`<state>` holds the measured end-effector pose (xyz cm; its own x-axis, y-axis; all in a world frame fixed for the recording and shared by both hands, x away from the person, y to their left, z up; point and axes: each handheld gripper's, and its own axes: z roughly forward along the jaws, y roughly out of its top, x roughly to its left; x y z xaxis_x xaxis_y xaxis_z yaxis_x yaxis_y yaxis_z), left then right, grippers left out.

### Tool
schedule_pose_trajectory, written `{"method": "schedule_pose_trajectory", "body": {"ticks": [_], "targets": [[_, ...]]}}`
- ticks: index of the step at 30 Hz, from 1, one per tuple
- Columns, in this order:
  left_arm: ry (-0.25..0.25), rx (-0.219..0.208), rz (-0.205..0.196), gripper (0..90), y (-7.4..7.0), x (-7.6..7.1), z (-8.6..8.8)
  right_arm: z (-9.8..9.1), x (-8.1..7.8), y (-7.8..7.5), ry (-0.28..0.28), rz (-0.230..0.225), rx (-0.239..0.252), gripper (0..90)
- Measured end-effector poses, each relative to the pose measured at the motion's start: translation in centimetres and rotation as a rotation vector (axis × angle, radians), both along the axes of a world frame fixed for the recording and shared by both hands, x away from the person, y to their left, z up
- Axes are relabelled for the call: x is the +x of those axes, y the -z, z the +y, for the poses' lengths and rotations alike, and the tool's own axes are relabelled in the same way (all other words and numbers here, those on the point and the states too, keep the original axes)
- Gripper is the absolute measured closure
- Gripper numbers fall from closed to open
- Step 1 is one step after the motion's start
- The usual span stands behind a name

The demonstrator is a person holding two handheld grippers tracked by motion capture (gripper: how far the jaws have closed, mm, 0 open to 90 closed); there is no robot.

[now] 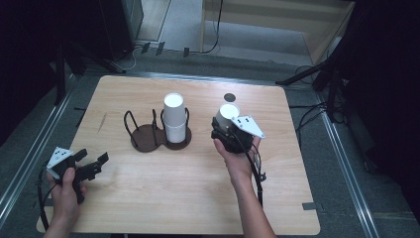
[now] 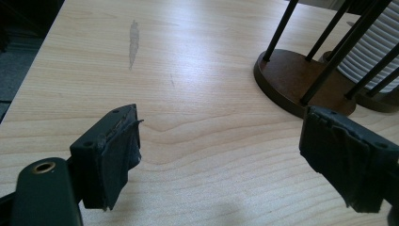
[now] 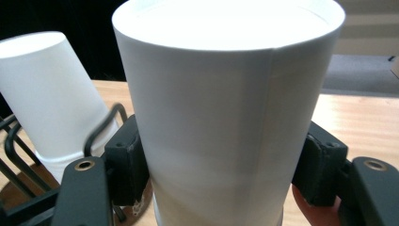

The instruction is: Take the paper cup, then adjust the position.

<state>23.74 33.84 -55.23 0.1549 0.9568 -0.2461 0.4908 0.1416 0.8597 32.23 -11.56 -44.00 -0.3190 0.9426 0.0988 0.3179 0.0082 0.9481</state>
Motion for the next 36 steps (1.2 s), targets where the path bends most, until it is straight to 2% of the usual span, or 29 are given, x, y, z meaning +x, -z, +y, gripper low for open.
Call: {"method": "schedule_pose_trajectory", "body": {"ticks": [12,13,18,19,21,22,23,26,30,34,36], "targets": [[0.003,0.004,-0.008,13.4,0.0,-0.1,0.0,-2.3,-1.7,2.4,0.023,0.021,-0.014,31.0],[-0.001,0.01,-0.013,13.4,0.0,-0.1,-0.1,-2.3,-1.8,2.5,0.024,0.023,-0.016,31.0],[0.006,0.14,-0.009,13.3,-0.4,-0.3,-1.5,-2.3,-2.7,3.5,0.011,0.024,-0.03,30.9],[0.007,0.15,-0.012,13.3,-0.6,-0.3,-1.6,-2.3,-2.9,3.7,0.005,0.026,-0.035,30.8],[0.016,0.132,-0.03,13.3,-1.1,-0.4,-2.1,-2.2,-3.2,4.1,-0.004,0.03,-0.034,30.8],[0.02,0.14,-0.041,13.3,-1.5,-0.4,-2.5,-2.1,-3.4,4.3,-0.008,0.031,-0.033,30.8],[0.032,0.152,-0.05,13.3,-1.8,-0.4,-3.0,-2.1,-3.5,4.5,-0.015,0.03,-0.033,30.8],[0.072,0.147,-0.059,13.2,-2.5,-0.3,-4.3,-1.9,-3.9,5.1,-0.024,0.036,-0.039,30.9],[0.154,0.11,-0.052,12.9,-3.4,0.1,-6.5,-1.5,-4.0,5.8,-0.031,0.058,-0.053,30.9],[0.211,0.099,-0.055,11.6,-4.2,0.6,-8.3,-0.8,-4.3,5.7,-0.055,0.051,-0.071,30.9],[0.252,0.073,-0.06,10.5,-4.6,0.9,-9.2,-0.6,-4.5,5.7,-0.063,0.05,-0.078,30.9]]}}
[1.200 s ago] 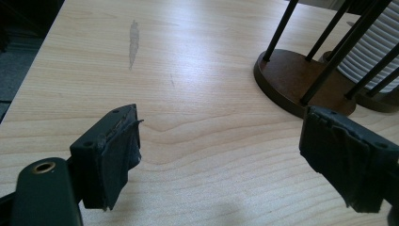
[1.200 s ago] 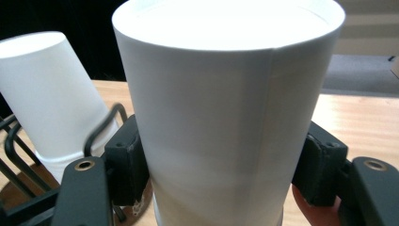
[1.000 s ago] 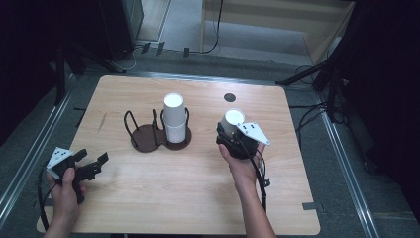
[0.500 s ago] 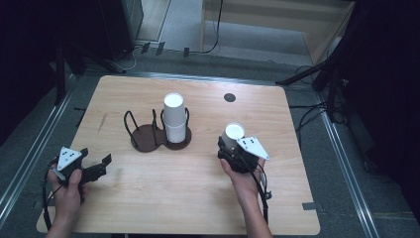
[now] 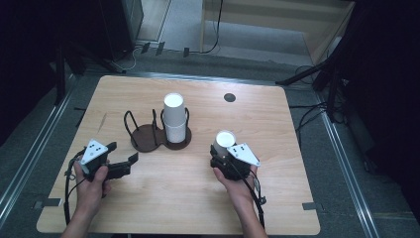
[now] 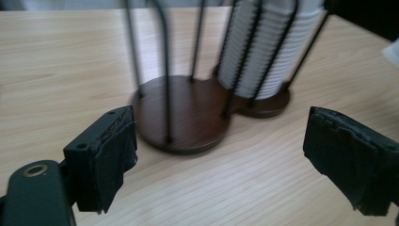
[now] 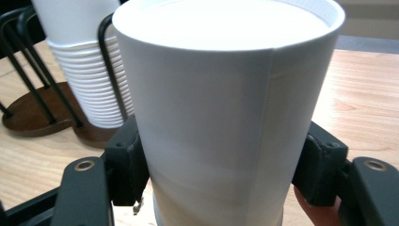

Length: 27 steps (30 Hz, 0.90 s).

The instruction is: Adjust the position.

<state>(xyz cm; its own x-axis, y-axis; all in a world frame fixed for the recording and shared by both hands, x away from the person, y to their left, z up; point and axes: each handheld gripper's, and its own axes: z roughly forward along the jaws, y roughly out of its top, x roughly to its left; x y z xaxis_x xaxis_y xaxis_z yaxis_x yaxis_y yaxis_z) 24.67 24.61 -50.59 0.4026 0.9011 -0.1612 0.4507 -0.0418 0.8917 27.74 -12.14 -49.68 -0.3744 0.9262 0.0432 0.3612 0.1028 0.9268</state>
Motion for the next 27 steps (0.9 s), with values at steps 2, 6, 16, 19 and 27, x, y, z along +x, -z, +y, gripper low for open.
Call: {"method": "schedule_pose_trajectory", "body": {"ticks": [2,6,16,19,27], "targets": [[0.022,-0.005,0.002,10.3,-0.4,0.4,-0.9,0.3,-0.2,0.1,-0.01,0.003,-0.011,30.9],[0.087,-0.003,0.013,10.4,-1.4,1.1,-3.2,1.0,-0.5,0.2,-0.035,-0.001,-0.025,31.0],[0.23,-0.03,0.038,12.8,-1.8,1.6,-6.7,3.5,-1.9,1.0,-0.12,-0.009,-0.07,31.1],[0.276,-0.037,0.044,13.2,-1.8,1.5,-7.8,4.1,-2.3,1.1,-0.141,-0.012,-0.074,31.2],[0.347,-0.048,0.032,14.5,-2.2,0.7,-9.8,5.7,-3.2,1.7,-0.199,-0.006,-0.102,31.6]]}}
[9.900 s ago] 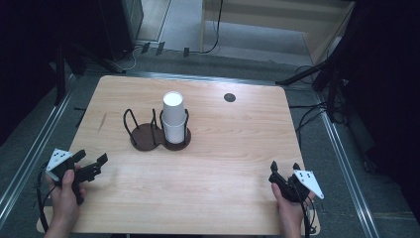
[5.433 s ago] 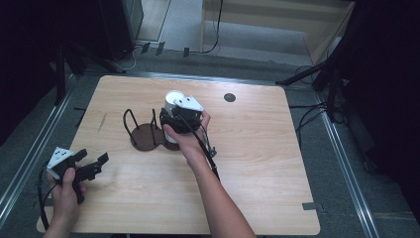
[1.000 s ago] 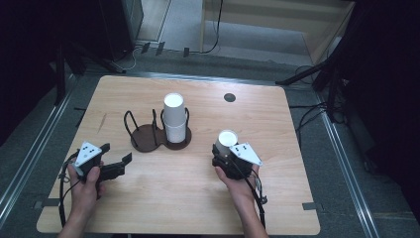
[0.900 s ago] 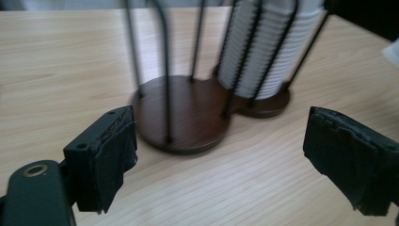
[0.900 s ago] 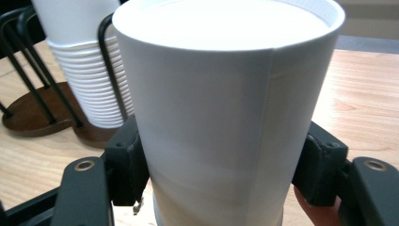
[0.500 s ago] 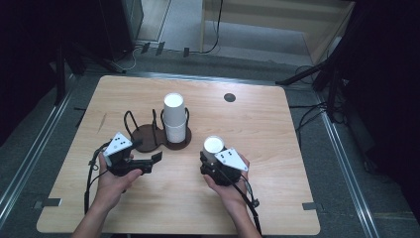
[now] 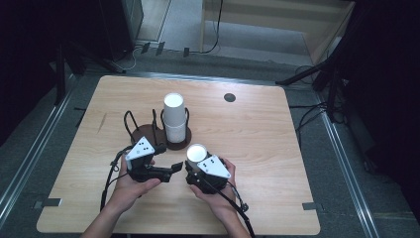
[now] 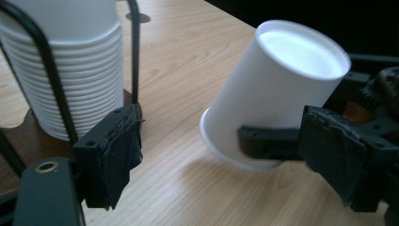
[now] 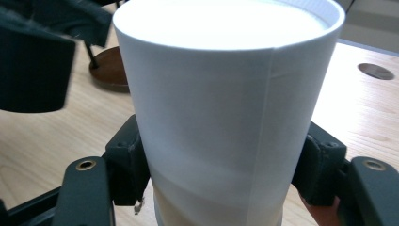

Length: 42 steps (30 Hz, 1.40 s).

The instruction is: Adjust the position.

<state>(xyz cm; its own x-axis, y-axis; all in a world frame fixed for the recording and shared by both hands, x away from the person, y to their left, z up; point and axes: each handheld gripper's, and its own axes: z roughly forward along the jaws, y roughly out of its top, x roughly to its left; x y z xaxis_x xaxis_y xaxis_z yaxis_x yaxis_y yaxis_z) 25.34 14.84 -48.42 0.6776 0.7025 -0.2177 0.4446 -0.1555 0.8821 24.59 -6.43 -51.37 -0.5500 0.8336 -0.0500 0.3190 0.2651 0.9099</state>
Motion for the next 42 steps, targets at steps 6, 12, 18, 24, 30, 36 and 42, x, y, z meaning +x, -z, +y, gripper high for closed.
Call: {"method": "schedule_pose_trajectory", "body": {"ticks": [6,12,18,24,30,36,42], "targets": [[0.038,0.0,-0.008,15.7,-0.1,-0.4,-0.4,1.2,-0.4,0.5,-0.039,0.02,-0.003,31.9],[0.095,-0.002,-0.03,19.6,-0.5,-0.9,-0.7,1.7,-0.5,0.9,-0.063,0.032,-0.01,31.9],[0.12,0.012,-0.03,21.5,-0.5,-1.0,-1.2,2.2,-0.9,0.9,-0.099,0.029,-0.01,31.8],[0.108,0.047,-0.045,24.7,-0.4,-1.1,-1.7,2.2,-1.0,0.9,-0.113,0.03,-0.009,31.6],[0.093,0.052,-0.052,31.3,-0.4,-1.2,-1.7,2.2,-1.1,0.9,-0.127,0.02,-0.011,31.4],[0.098,0.07,-0.059,32.3,-0.4,-1.2,-1.6,2.3,-1.2,0.9,-0.13,0.017,-0.023,31.1],[0.093,0.065,-0.063,34.9,-0.5,-1.3,-1.5,2.3,-1.2,1.0,-0.129,0.01,-0.033,30.0]]}}
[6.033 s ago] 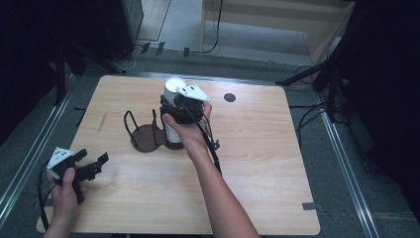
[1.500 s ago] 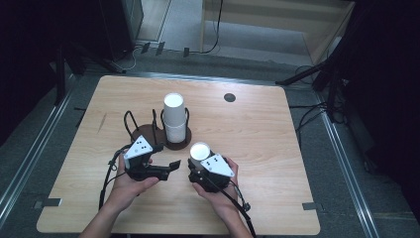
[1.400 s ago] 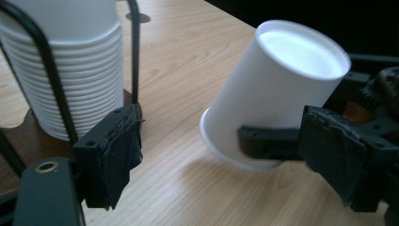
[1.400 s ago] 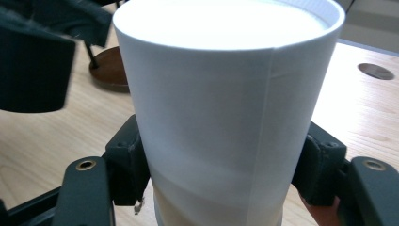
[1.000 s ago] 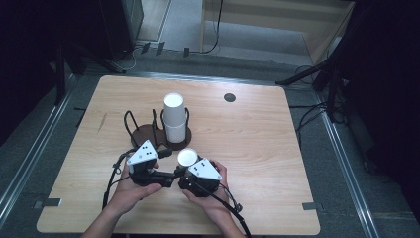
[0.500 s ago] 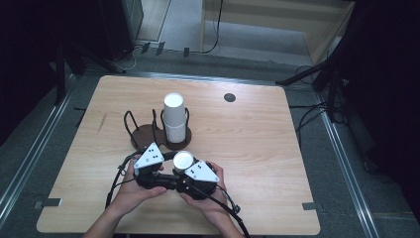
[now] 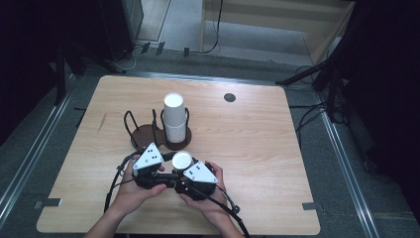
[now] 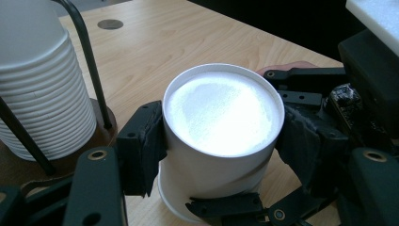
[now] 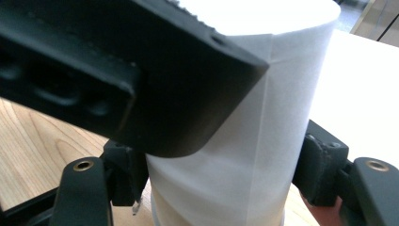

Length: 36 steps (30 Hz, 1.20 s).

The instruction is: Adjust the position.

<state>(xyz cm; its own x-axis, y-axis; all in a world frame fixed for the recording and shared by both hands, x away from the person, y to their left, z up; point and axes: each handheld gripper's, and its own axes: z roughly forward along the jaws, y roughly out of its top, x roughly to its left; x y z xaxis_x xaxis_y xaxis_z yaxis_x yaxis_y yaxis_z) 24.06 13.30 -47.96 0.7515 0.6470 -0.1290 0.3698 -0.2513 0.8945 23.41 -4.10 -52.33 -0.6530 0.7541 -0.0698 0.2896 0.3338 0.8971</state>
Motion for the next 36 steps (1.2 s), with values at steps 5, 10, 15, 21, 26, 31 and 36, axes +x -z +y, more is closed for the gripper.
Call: {"method": "schedule_pose_trajectory", "body": {"ticks": [5,10,15,21,26,31,36], "targets": [[0.013,-0.012,0.004,36.3,0.0,0.1,0.2,0.0,0.0,-0.1,-0.005,-0.003,-0.001,26.3],[0.021,-0.022,0.011,36.8,-0.1,0.1,0.4,0.0,0.0,-0.1,-0.01,0.0,0.009,23.2],[0.025,-0.055,0.017,36.9,-0.3,0.2,0.7,-0.1,0.2,0.0,-0.006,0.016,0.03,14.7],[0.026,-0.085,0.026,37.0,-0.6,0.3,1.3,-0.1,0.2,0.4,-0.001,-0.009,0.021,18.3],[0.036,-0.077,0.037,36.4,-0.7,0.4,1.5,-0.1,-0.2,0.4,-0.009,-0.051,0.009,24.4],[0.031,-0.057,0.096,34.2,-0.9,0.8,1.6,0.1,-0.2,0.7,-0.006,-0.076,-0.052,27.8],[0.047,-0.037,0.159,28.7,-1.1,1.1,1.5,0.3,-0.5,0.6,-0.024,-0.126,-0.104,28.0]]}}
